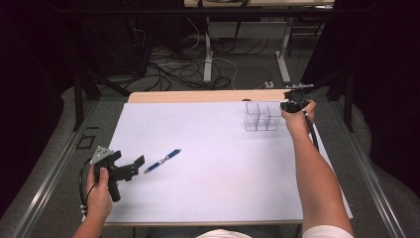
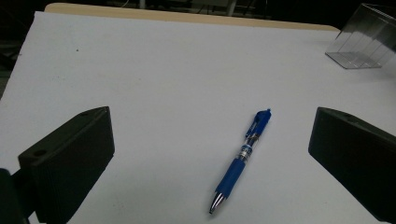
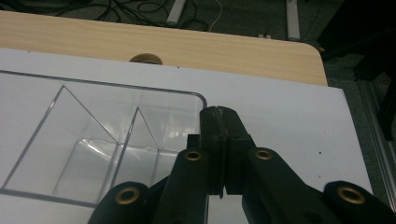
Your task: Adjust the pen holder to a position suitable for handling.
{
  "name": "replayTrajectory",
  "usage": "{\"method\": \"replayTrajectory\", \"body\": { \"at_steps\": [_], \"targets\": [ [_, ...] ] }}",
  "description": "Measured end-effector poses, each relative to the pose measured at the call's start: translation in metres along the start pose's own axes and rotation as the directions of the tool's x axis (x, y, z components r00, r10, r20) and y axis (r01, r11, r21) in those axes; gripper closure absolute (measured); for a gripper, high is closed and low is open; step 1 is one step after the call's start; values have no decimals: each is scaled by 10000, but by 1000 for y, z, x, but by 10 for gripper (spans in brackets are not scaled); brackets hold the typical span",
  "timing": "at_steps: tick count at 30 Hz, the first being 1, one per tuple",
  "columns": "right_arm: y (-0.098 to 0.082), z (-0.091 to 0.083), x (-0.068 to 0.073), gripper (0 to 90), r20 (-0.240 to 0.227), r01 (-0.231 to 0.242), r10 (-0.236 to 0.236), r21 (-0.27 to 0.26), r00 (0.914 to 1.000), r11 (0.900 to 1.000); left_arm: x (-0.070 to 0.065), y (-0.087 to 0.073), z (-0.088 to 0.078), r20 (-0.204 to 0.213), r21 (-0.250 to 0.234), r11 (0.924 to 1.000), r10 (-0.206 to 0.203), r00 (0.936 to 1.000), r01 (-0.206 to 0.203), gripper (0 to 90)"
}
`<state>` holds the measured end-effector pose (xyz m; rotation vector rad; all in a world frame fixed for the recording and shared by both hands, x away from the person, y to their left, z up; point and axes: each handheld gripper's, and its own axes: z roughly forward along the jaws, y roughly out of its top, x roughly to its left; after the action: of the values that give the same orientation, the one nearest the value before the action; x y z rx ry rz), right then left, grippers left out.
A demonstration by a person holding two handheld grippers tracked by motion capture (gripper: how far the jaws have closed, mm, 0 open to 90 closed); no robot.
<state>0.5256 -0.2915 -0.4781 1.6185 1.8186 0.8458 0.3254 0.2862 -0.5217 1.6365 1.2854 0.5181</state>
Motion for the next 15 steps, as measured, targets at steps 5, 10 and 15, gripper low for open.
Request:
{"method": "replayTrajectory", "body": {
  "at_steps": [5,10,15],
  "targets": [
    [-3,7,-6,900,-151,-59,60,82,9999,9999,1,0,0,-33,-21,10000,-58,10000,58,2],
    [-7,14,-8,900,-291,143,-141,42,9995,9999,2,-1,-1,-50,-20,10000,-89,9999,89,2],
    [-10,16,-11,900,-457,255,-268,-292,9986,9992,3,-1,-1,-65,2,10000,-98,9999,98,2]
  ]
}}
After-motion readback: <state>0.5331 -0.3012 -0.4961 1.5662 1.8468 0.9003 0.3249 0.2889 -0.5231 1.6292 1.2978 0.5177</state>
